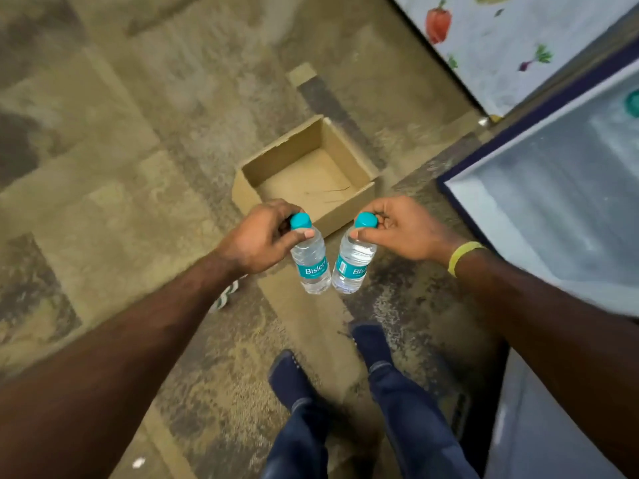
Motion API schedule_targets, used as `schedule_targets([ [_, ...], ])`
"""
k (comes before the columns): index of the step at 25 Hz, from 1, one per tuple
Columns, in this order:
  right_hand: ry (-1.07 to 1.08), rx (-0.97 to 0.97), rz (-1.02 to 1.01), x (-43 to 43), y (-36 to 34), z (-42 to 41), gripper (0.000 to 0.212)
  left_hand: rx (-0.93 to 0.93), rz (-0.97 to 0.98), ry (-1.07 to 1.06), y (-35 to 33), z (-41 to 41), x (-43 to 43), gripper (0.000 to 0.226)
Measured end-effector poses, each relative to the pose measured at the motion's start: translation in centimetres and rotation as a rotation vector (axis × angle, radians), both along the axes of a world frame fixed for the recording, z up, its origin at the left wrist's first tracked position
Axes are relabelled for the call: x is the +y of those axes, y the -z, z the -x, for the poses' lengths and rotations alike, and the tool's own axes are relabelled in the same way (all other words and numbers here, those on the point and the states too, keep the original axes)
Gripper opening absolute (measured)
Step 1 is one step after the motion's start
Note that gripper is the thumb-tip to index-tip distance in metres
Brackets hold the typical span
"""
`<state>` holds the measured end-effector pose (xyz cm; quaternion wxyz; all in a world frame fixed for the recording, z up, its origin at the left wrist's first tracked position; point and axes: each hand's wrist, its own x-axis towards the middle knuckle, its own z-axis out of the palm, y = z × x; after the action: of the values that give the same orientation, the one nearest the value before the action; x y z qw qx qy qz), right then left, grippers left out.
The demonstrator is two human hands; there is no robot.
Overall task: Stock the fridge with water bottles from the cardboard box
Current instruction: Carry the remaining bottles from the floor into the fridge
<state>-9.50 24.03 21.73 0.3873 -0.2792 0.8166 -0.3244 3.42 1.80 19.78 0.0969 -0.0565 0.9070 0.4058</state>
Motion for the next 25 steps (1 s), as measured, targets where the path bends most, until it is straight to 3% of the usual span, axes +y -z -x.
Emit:
schedule_targets([
  [3,0.104,0.052,0.021,5.4,-3.7,3.5,0.013,0.075,0.05,0.216,-3.7,7.6,4.3,0.047],
  [9,0.342,0.126,0.078,17.1,-8.5,10.5,0.025,0.211,0.085,0.522,-8.4,21.2,16.0,0.059],
  [16,0.591,0.29,0.064,31.4,-12.8,16.6,0.03,0.281,0.045,0.703,-13.0,32.3,30.6,0.048],
  [25,0.911,0.652,0.126,43.2,-21.0,19.7,0.028,0.669,-0.026,0.841,-20.9,40.7,43.8,0.045],
])
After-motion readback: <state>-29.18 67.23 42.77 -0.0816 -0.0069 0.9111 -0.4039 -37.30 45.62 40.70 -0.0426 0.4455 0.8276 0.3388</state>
